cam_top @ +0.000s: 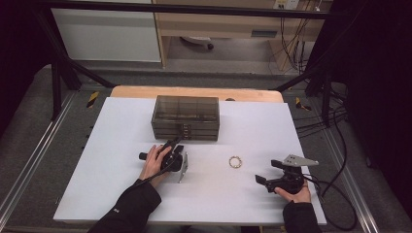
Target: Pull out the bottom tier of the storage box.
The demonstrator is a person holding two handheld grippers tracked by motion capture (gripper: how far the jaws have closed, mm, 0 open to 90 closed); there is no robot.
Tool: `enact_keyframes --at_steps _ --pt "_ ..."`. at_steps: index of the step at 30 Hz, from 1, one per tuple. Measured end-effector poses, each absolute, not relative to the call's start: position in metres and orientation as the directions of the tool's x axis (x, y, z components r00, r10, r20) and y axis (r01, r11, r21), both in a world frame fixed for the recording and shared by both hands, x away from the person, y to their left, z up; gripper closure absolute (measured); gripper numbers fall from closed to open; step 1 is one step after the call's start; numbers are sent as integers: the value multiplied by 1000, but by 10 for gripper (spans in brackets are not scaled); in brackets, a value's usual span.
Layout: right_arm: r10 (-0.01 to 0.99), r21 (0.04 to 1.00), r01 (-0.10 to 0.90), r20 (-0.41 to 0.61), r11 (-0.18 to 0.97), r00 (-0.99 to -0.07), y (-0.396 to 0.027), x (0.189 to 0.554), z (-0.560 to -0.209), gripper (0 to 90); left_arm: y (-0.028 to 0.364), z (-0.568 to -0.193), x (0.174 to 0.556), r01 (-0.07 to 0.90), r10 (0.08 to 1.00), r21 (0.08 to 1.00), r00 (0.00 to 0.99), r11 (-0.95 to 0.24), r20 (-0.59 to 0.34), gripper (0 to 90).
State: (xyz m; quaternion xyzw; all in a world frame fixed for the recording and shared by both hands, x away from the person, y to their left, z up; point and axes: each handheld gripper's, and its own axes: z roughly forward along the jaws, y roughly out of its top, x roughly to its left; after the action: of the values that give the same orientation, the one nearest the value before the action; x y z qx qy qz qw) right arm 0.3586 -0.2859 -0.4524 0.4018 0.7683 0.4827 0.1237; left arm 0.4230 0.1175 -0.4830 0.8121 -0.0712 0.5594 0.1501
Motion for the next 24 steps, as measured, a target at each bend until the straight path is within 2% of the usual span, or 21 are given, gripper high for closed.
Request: enact_keyframes --at_steps 24 --pt "738 841 498 197 211 -646 -286 358 -452 7 111 -498 435 -290 5 93 290 -952 957 725"
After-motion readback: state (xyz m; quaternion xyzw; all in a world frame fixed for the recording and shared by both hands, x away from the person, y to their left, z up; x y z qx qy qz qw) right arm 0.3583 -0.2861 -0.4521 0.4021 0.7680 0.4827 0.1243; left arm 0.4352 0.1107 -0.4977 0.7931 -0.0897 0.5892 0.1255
